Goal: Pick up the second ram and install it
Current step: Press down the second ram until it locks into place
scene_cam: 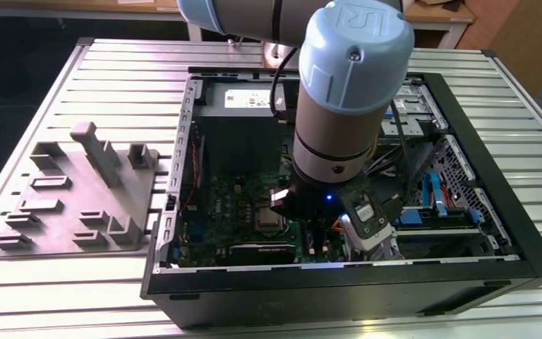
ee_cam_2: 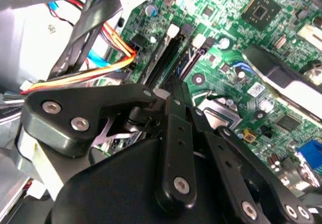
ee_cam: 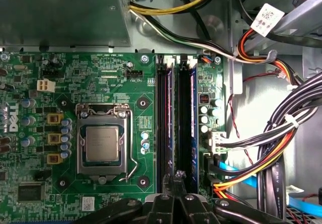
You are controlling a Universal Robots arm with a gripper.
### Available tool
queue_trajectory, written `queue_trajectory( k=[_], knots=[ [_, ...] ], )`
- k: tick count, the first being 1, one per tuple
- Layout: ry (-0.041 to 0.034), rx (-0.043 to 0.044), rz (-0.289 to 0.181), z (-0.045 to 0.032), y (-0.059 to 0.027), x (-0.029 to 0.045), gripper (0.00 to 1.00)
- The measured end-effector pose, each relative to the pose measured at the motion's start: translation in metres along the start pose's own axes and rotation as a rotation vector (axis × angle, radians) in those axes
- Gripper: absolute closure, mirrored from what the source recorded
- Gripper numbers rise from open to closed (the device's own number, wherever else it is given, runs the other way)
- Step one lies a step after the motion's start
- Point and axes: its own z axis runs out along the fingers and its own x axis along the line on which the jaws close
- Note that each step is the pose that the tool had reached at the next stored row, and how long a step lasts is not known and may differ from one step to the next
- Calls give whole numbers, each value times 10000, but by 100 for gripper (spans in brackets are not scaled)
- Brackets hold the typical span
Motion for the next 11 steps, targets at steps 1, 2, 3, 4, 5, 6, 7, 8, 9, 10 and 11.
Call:
queue_trajectory(
  k=[1,2,3,4,5,6,7,8,9,10,11],
  knots=[
    [0,1,0,7,-1,0,93],
    [1,3,0,11,-1,1,93],
    [1,4,0,11,-1,1,93],
    [1,4,0,11,-1,1,93],
    [1,4,0,11,-1,1,93],
    [1,3,0,12,-1,1,93],
    [0,1,0,13,-1,1,93],
    [0,0,0,13,-1,1,93],
    [-2,-9,0,4,1,0,93],
    [-7,-29,2,-13,4,-2,93],
    [-3,-14,1,-45,5,-3,93]
  ],
)
